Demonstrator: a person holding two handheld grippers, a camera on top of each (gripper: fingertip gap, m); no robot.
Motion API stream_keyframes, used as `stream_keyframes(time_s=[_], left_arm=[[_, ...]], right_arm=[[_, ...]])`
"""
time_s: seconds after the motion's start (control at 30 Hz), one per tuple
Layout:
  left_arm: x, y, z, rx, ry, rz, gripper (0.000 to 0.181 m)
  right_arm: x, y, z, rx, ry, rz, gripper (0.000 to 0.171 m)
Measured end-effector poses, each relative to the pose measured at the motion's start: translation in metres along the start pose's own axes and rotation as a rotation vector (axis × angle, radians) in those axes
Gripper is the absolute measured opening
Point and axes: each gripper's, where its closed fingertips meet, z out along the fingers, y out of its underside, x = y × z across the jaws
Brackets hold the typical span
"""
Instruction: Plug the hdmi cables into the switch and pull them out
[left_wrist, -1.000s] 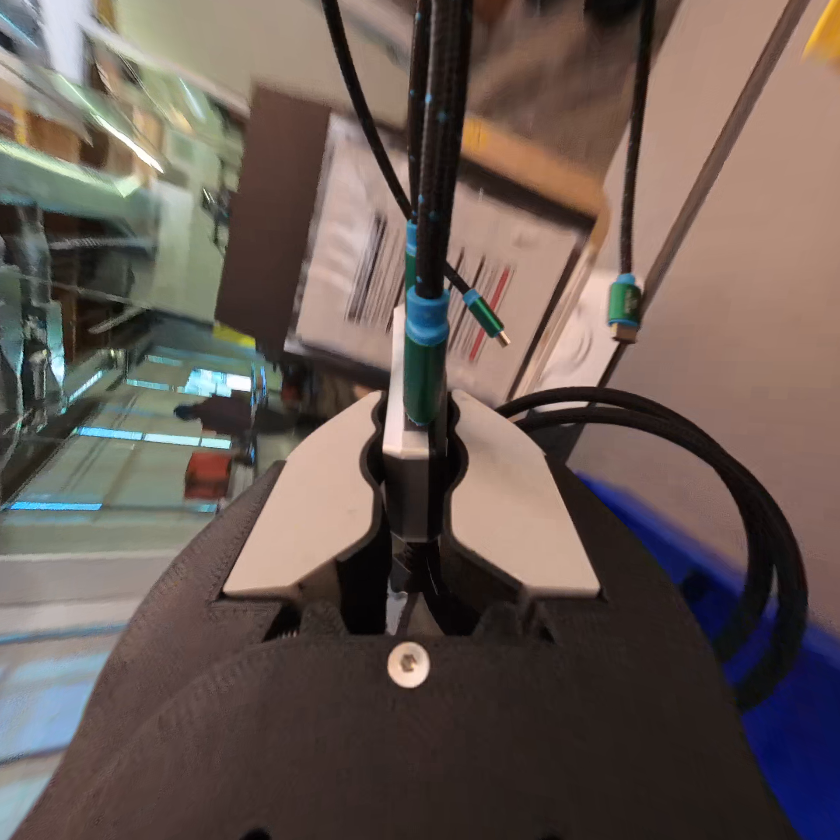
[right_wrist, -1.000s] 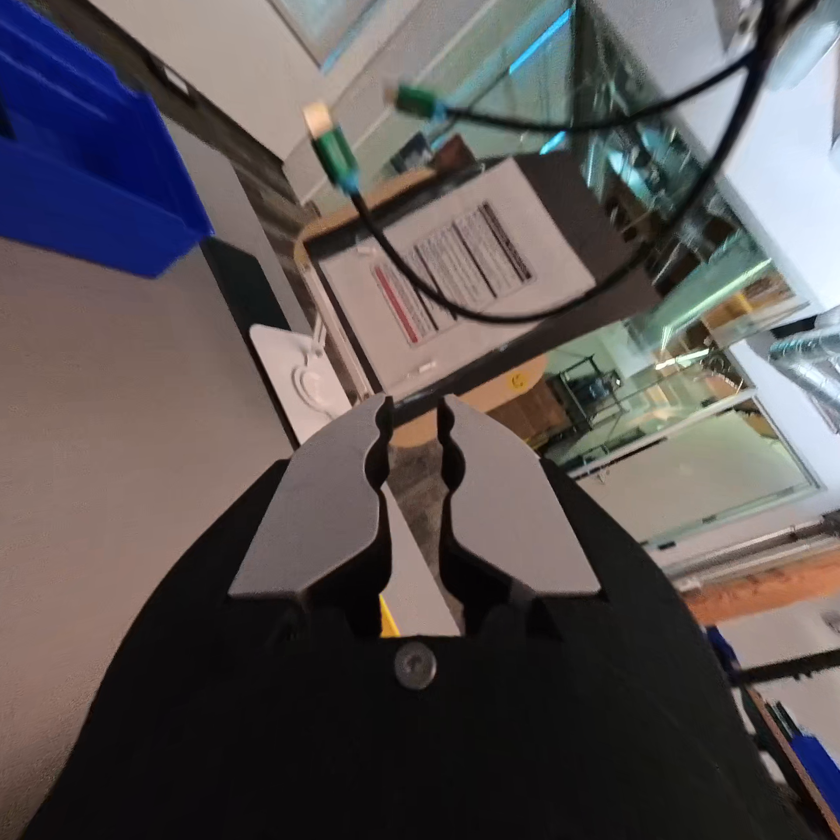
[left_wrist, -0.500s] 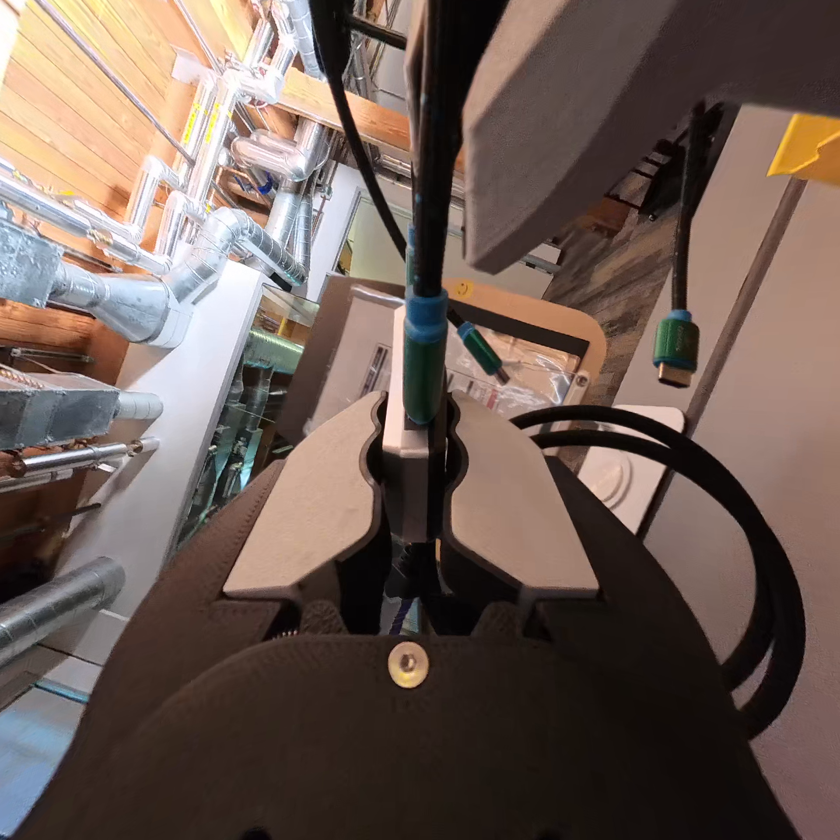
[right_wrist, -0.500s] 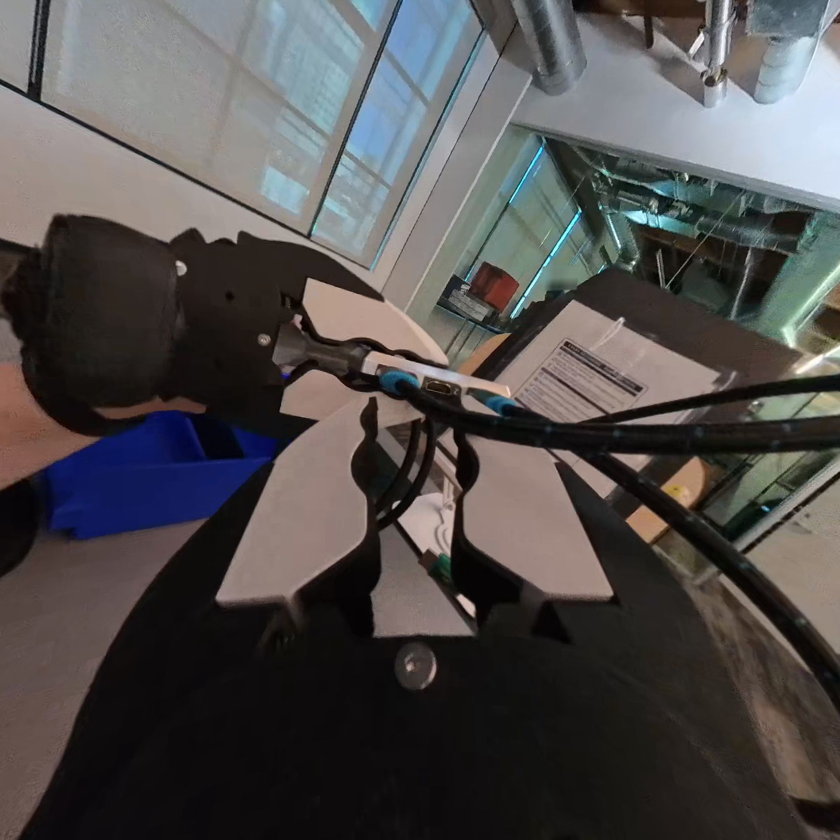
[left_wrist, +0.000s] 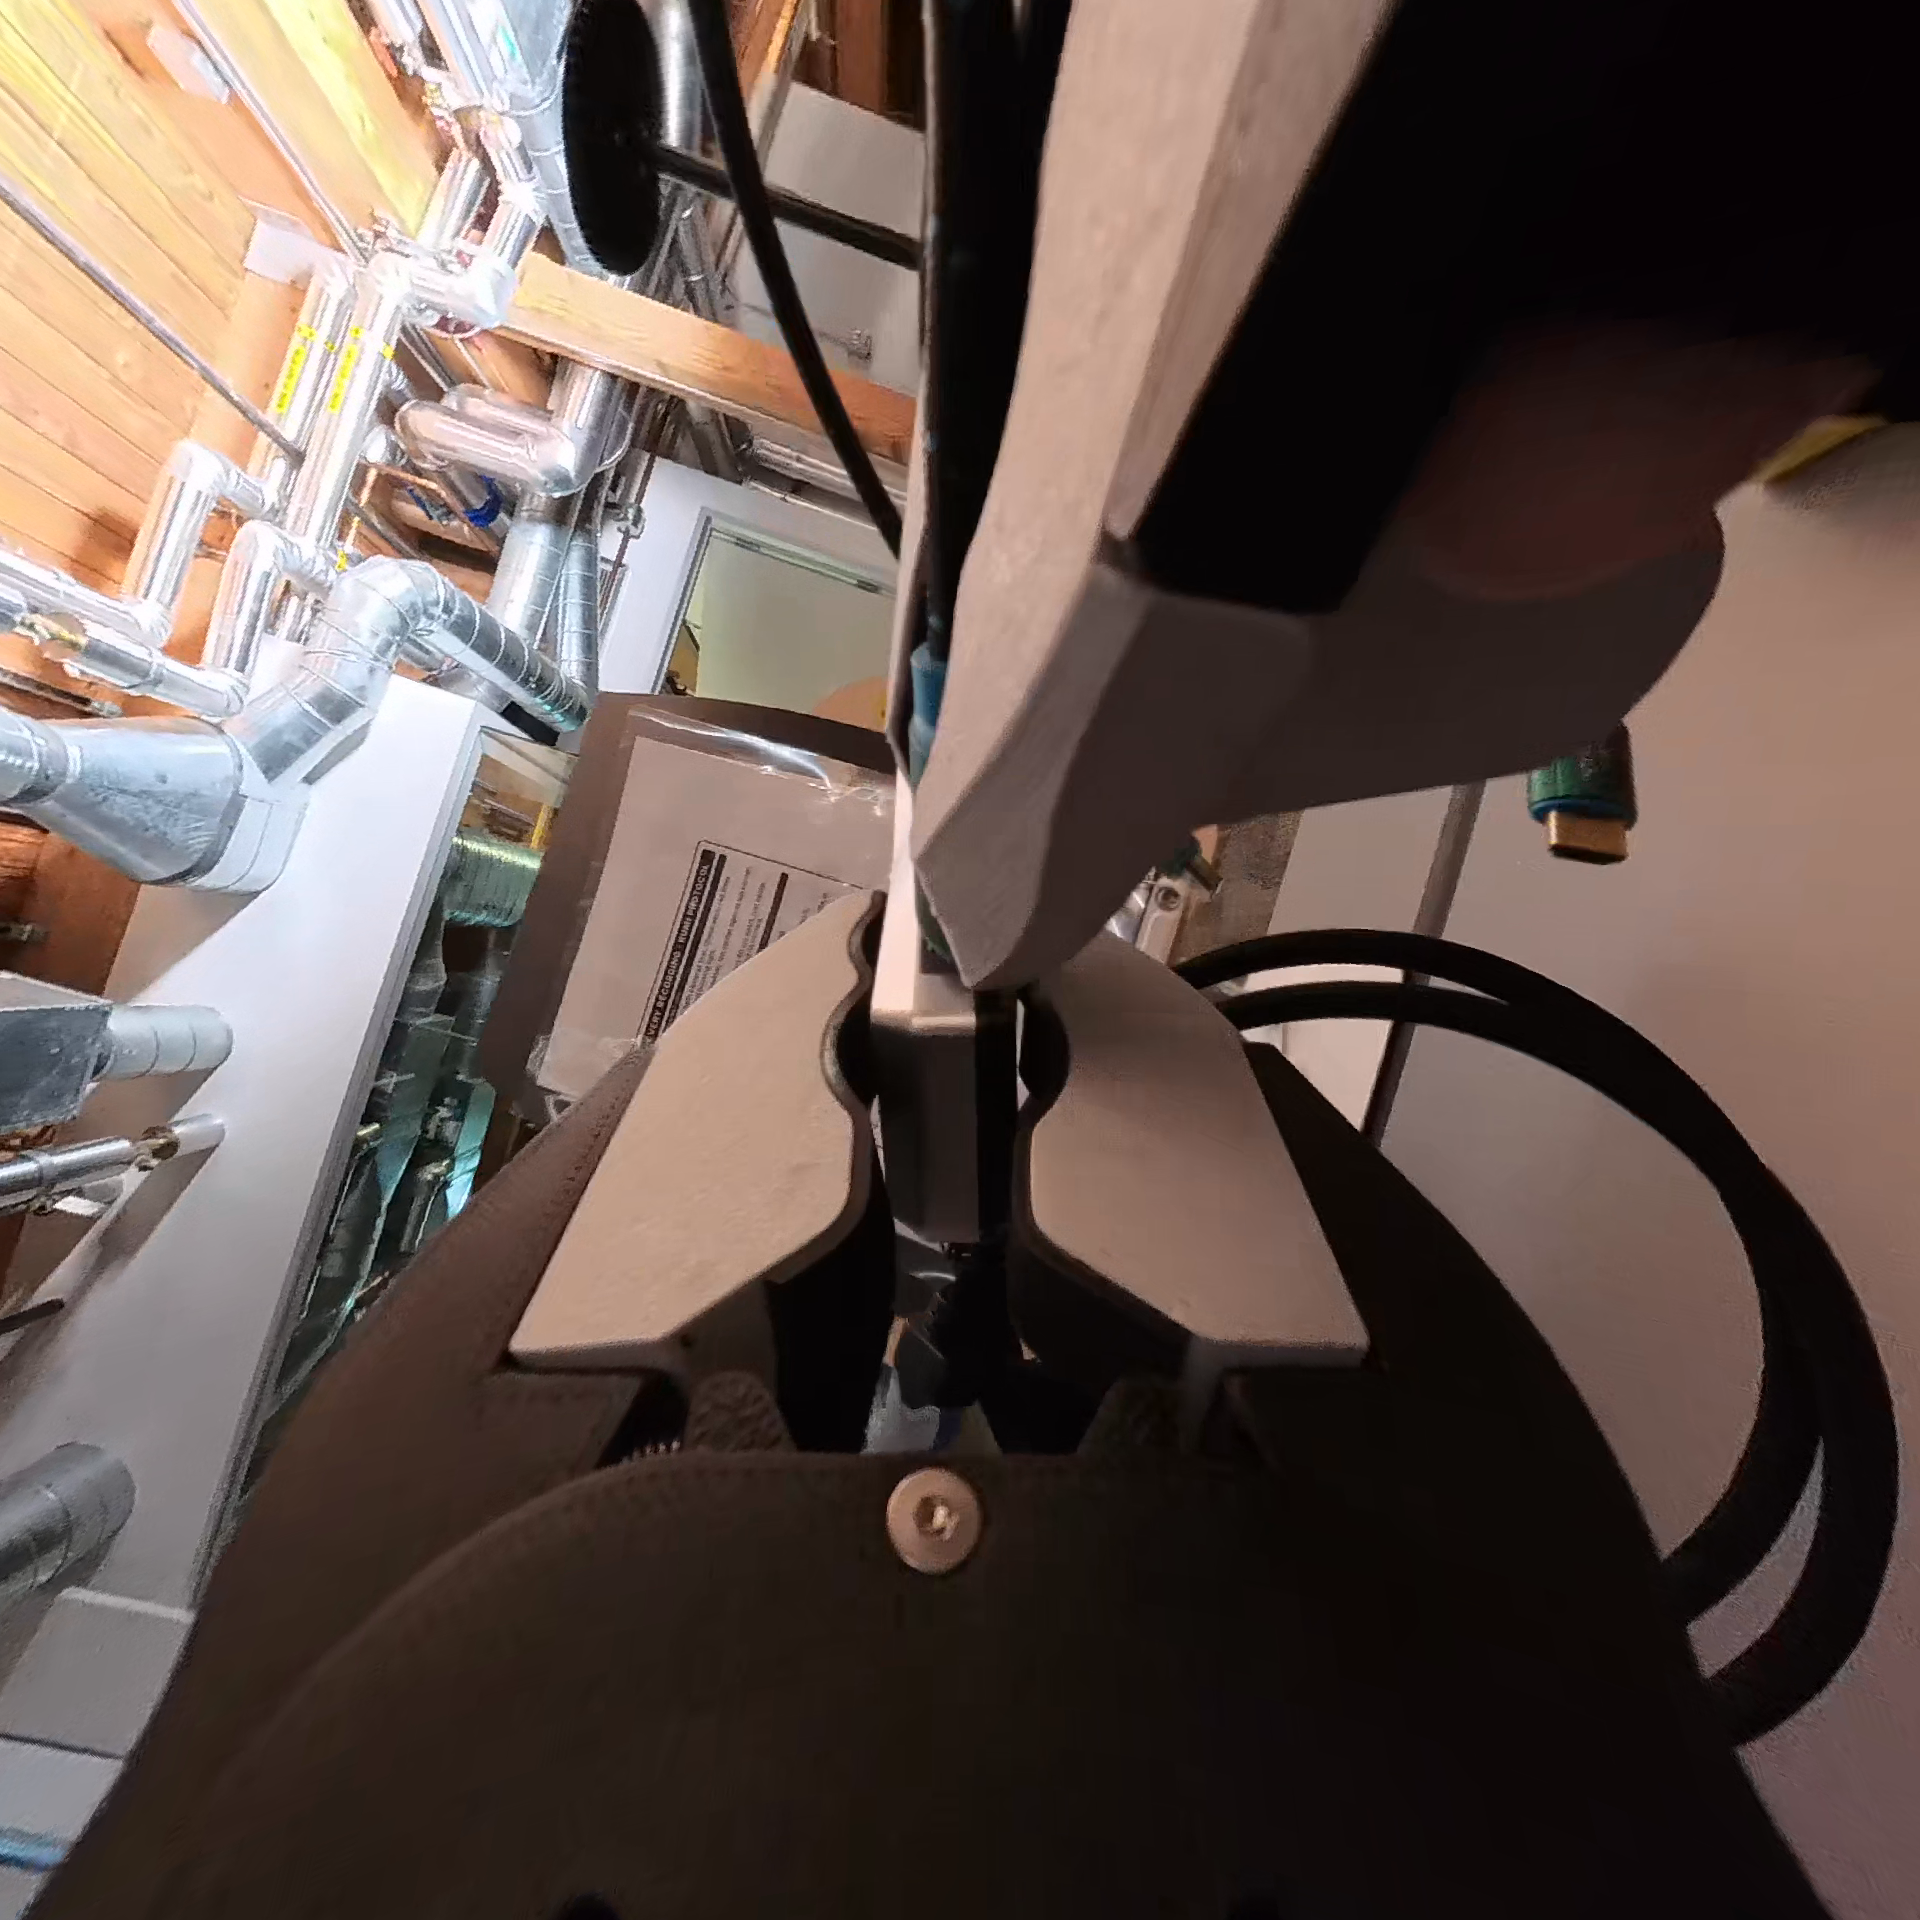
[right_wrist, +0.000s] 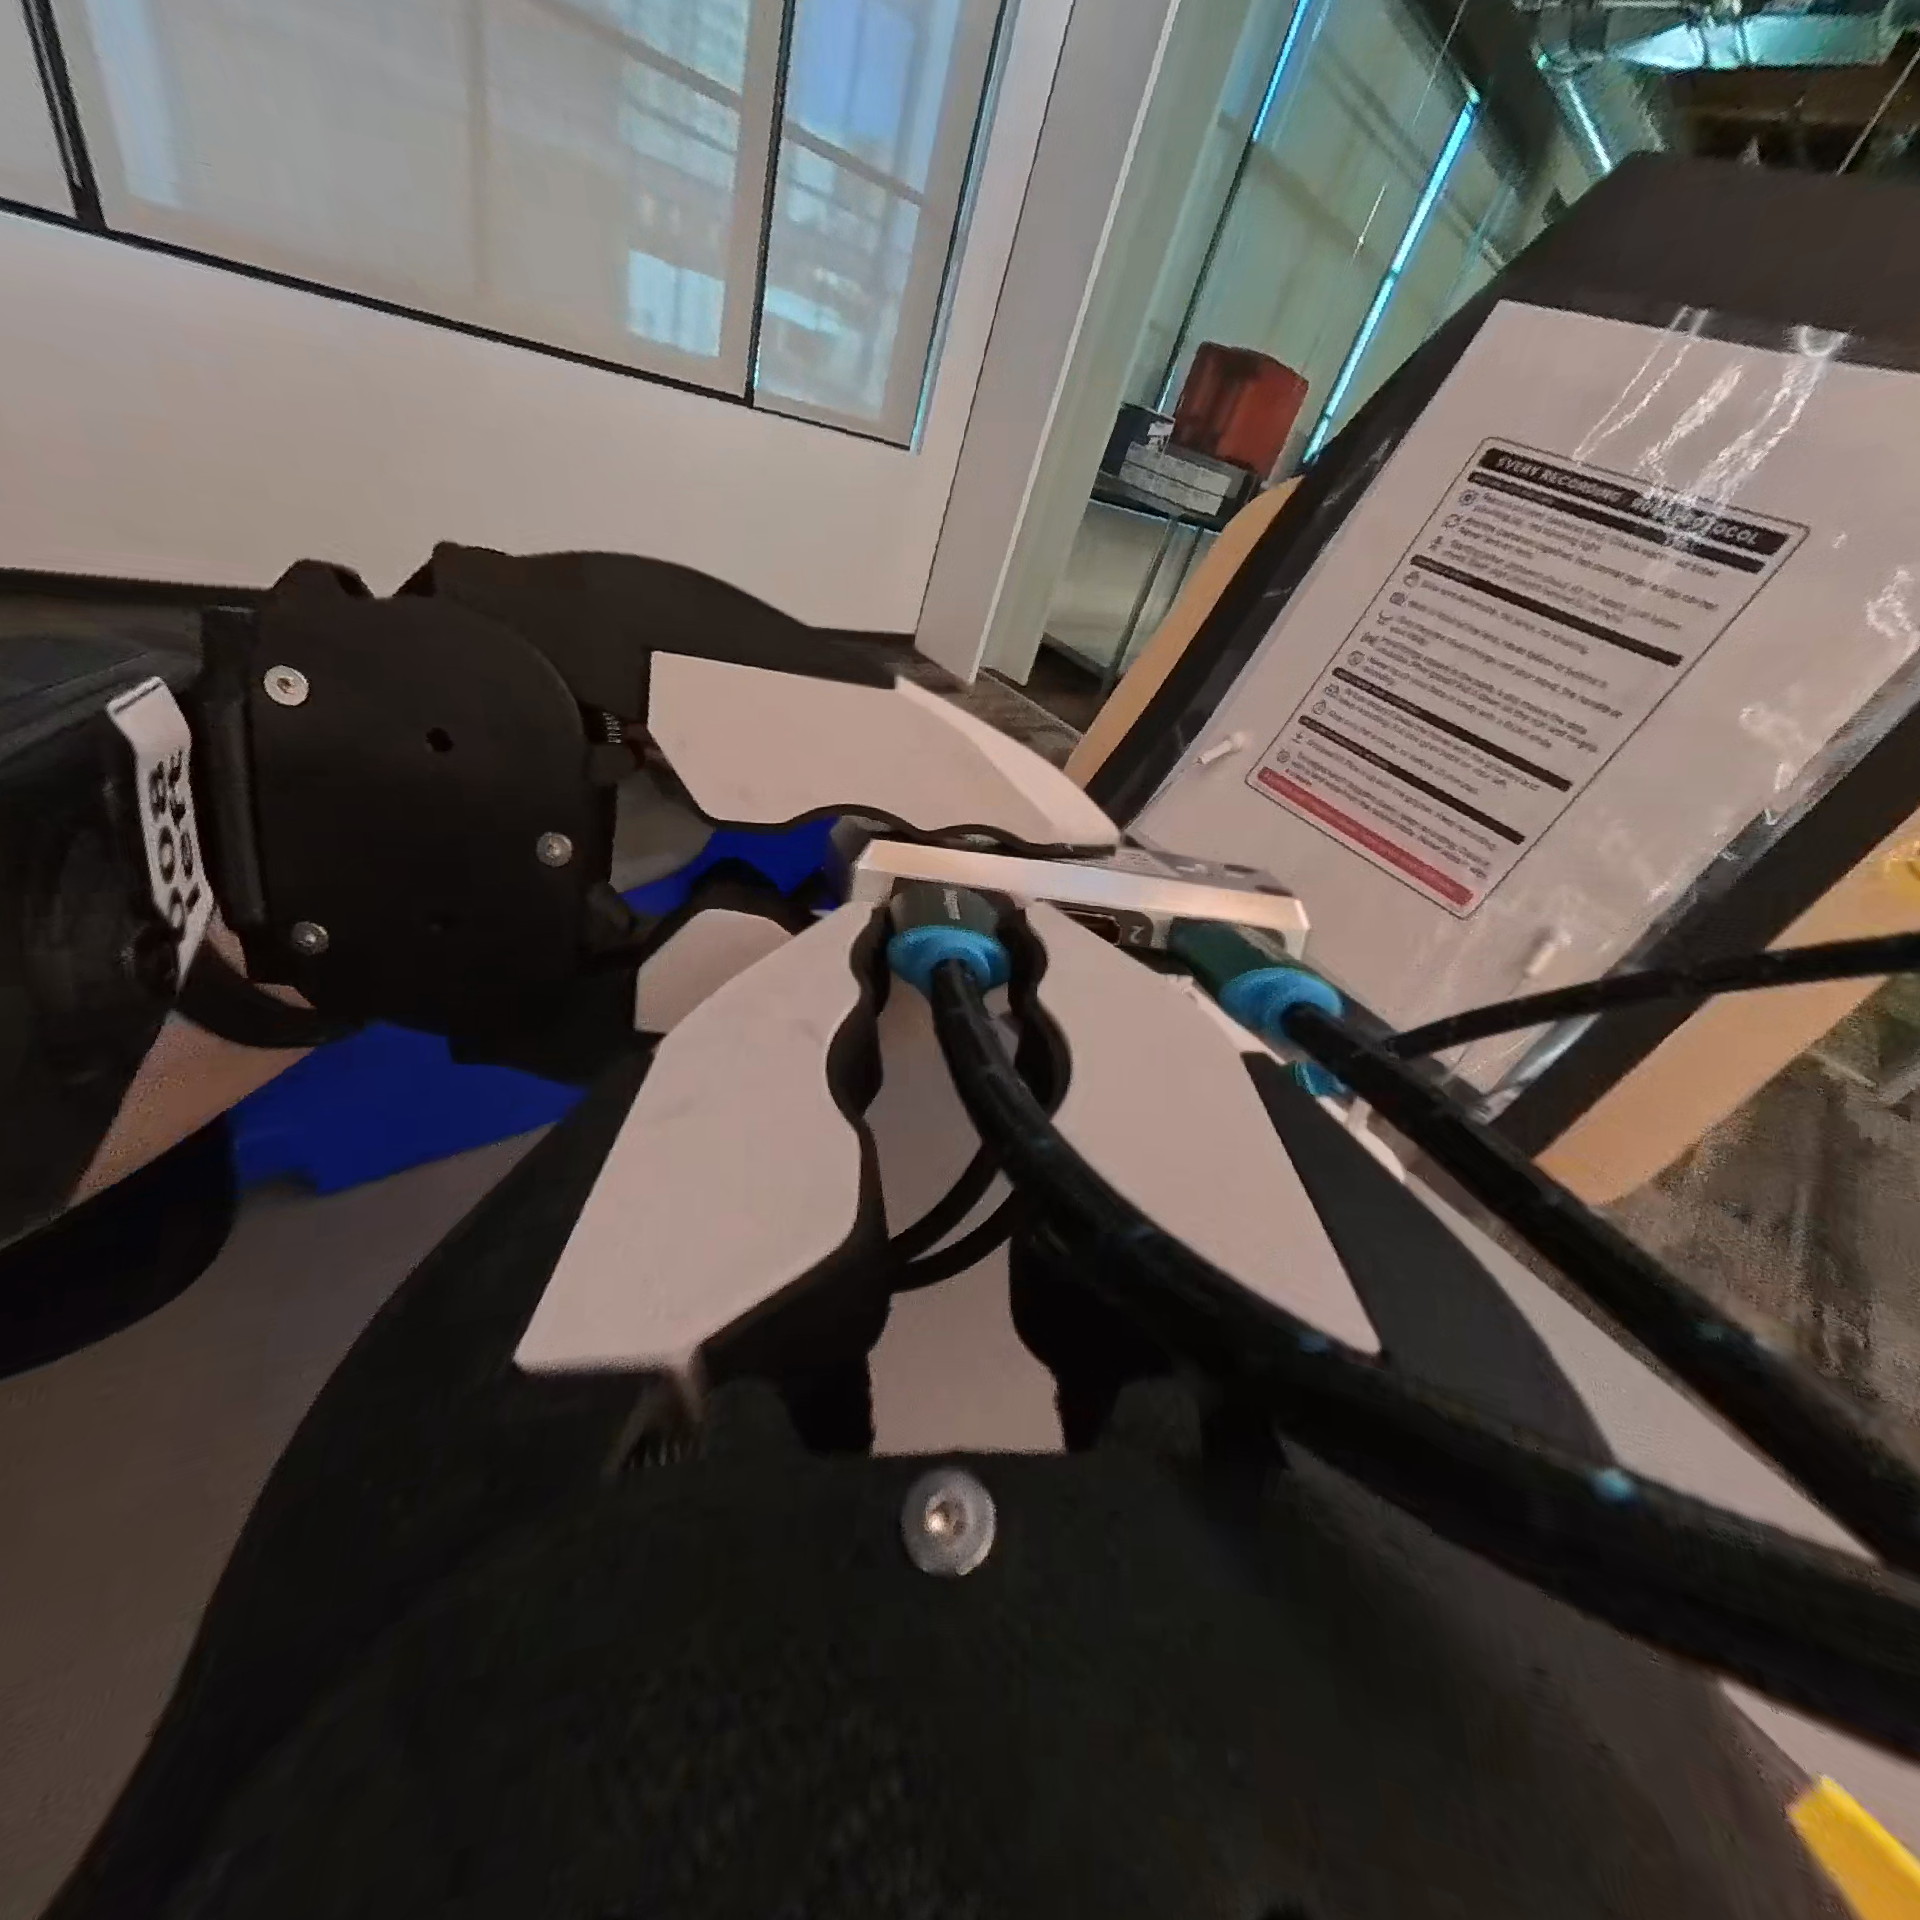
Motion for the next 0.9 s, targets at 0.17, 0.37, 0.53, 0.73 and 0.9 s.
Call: stream_keyframes(time_s=[0.17, 0.37, 0.53, 0.73, 0.9], left_arm=[[0.0057, -0.0009, -0.0008, 0.0, 0.023, 0.022, 0.02], [0.0025, -0.001, -0.0023, -0.004, 0.009, 0.032, 0.021], [0.0043, 0.001, -0.0023, 0.005, 0.008, 0.044, 0.021], [0.0009, -0.0011, -0.0042, 0.065, -0.081, 0.036, 0.023], [-0.0012, -0.0007, -0.0044, 0.035, -0.094, 0.02, 0.021]], right_arm=[[-0.0024, 0.005, -0.003, -0.041, -0.059, -0.007, 0.022], [-0.0041, 0.0026, -0.0052, -0.037, -0.078, 0.013, 0.023], [-0.0042, 0.005, -0.0037, -0.04, -0.079, 0.001, 0.022], [-0.0074, 0.0037, -0.0042, -0.039, -0.089, -0.016, 0.022], [-0.0081, 0.0023, -0.0056, -0.025, -0.108, -0.004, 0.022]])
